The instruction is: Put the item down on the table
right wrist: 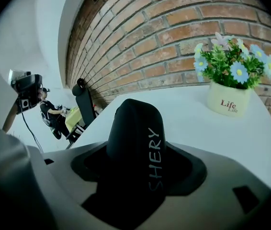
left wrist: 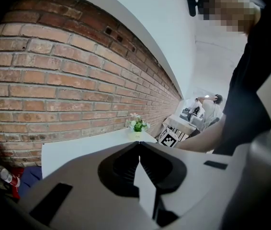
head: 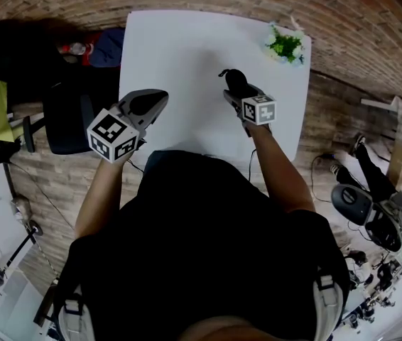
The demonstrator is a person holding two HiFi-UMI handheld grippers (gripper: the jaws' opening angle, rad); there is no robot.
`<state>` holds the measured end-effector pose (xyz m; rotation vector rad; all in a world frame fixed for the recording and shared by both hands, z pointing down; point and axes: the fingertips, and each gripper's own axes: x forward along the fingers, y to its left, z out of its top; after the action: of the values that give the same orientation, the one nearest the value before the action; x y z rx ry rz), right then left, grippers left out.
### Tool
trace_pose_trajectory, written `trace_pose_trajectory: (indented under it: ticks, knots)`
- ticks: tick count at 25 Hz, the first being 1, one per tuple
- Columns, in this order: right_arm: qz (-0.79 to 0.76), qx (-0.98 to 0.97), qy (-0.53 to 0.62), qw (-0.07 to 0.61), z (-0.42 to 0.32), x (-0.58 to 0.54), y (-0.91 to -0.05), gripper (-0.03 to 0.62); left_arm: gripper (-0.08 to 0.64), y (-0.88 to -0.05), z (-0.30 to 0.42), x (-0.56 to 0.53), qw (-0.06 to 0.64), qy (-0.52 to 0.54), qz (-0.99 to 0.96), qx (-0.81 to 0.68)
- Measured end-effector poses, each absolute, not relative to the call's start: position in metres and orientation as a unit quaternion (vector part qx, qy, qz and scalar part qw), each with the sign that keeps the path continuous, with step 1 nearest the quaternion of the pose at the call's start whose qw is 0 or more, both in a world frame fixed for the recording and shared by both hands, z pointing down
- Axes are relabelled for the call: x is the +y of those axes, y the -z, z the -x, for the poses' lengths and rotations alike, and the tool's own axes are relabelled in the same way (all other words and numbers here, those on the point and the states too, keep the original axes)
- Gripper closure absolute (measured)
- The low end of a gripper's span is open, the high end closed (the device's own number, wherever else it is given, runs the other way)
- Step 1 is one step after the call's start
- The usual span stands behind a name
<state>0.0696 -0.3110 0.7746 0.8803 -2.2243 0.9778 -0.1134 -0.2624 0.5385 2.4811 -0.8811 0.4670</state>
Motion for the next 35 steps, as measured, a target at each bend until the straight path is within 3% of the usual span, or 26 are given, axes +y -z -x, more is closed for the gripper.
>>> trace_pose_trajectory:
  ticks: [35]
  knots:
    - [-0.322,-0.820,-0.333,0.335,-0.061,-0.316,-0.840,0.238,0.548,-0.559,0.104,-0.261,0.253,-0.178,-0.900,-0.306]
